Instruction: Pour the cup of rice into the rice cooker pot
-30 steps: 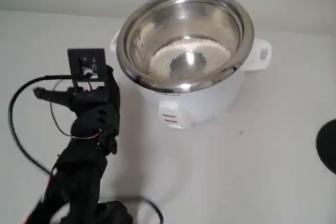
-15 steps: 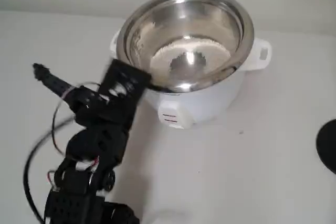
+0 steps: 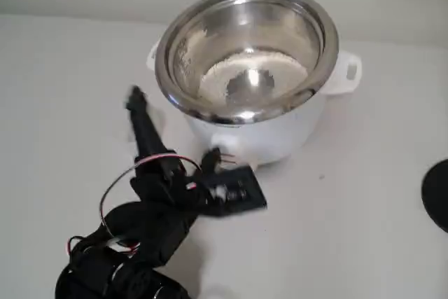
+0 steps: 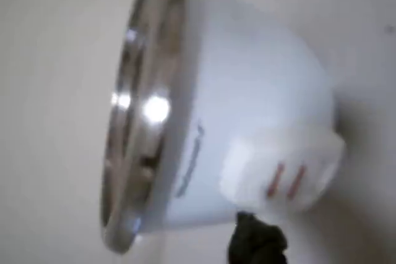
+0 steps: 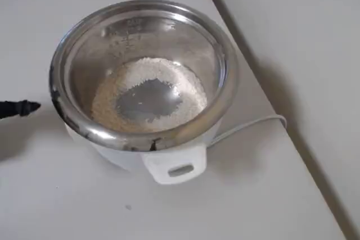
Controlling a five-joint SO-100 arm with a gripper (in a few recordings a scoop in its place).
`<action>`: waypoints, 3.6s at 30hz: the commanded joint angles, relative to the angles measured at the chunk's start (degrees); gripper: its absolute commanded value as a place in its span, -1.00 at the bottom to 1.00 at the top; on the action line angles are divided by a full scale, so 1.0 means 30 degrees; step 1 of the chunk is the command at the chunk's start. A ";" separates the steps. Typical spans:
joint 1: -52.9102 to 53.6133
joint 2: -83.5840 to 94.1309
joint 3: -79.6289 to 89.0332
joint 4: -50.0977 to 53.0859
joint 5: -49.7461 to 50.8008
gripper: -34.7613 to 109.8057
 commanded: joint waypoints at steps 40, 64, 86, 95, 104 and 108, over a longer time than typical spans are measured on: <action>0.0293 0.0146 0.2197 0.5332 0.2314 -0.52; 0.0469 0.0146 0.6914 0.2197 0.1963 -0.52; 0.0469 0.0146 0.6914 0.2197 0.1963 -0.52; 0.0469 0.0146 0.6914 0.2197 0.1963 -0.52; 0.0469 0.0146 0.6914 0.2197 0.1963 -0.52; 0.0469 0.0146 0.6914 0.2197 0.1963 -0.52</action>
